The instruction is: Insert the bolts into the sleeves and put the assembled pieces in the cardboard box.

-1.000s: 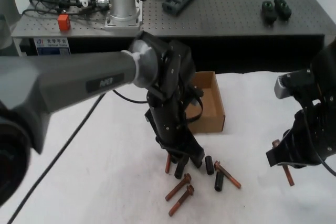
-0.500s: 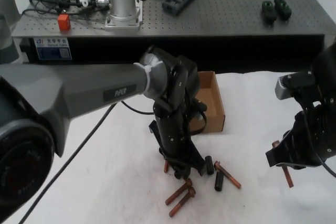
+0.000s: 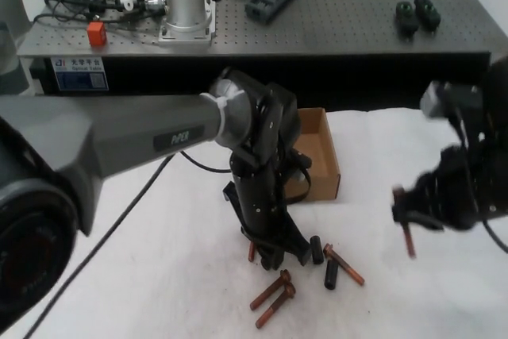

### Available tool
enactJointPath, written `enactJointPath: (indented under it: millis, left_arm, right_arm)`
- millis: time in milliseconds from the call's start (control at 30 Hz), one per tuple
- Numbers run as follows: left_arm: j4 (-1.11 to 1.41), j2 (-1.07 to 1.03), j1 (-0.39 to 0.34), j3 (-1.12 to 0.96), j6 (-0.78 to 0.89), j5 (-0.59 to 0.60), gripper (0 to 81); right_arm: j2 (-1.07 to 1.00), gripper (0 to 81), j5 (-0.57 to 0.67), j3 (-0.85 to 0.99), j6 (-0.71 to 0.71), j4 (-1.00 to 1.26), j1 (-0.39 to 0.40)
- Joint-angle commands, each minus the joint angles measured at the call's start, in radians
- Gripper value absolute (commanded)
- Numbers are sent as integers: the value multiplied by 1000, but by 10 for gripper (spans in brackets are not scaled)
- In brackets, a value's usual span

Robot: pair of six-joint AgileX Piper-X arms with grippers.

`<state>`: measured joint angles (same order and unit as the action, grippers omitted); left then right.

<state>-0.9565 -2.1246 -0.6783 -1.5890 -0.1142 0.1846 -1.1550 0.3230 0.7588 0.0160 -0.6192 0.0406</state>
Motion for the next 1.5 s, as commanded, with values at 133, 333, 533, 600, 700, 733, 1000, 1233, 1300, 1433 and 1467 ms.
enactJointPath:
  millis: [133, 333, 533, 600, 700, 733, 1000, 1233, 1300, 1433, 1467]
  left_arm:
    - [268, 376, 10, 294, 49, 149, 7]
    - [899, 676, -20, 732, 114, 412, 7]
    - [1153, 810, -30, 886, 166, 478, 7]
    - [1153, 825, -30, 888, 186, 478, 7]
    - [1165, 832, -30, 888, 189, 478, 7]
    - [1170, 832, -30, 888, 190, 478, 7]
    - [1184, 832, -30, 888, 242, 478, 7]
    - [1194, 832, -30, 888, 272, 478, 7]
    - [1199, 832, -30, 888, 272, 494, 7]
    - [1206, 832, -30, 888, 272, 544, 7]
    - [1206, 832, -30, 888, 272, 544, 7]
  right_arm:
    - [186, 6, 203, -195, 410, 595, 12]
    - [208, 6, 232, -351, 710, 1115, 142]
    - [180, 6, 203, -355, 709, 1125, 221]
    - [181, 6, 203, -357, 705, 1126, 231]
    - [181, 6, 209, -355, 703, 1116, 230]
    - [181, 6, 209, -355, 693, 1107, 230]
    - [181, 6, 233, -355, 648, 1044, 230]
    - [181, 6, 287, -355, 611, 1014, 230]
    - [181, 6, 287, -355, 597, 1006, 230]
    - [181, 6, 287, -355, 590, 991, 230]
    - [181, 6, 287, -355, 590, 991, 230]
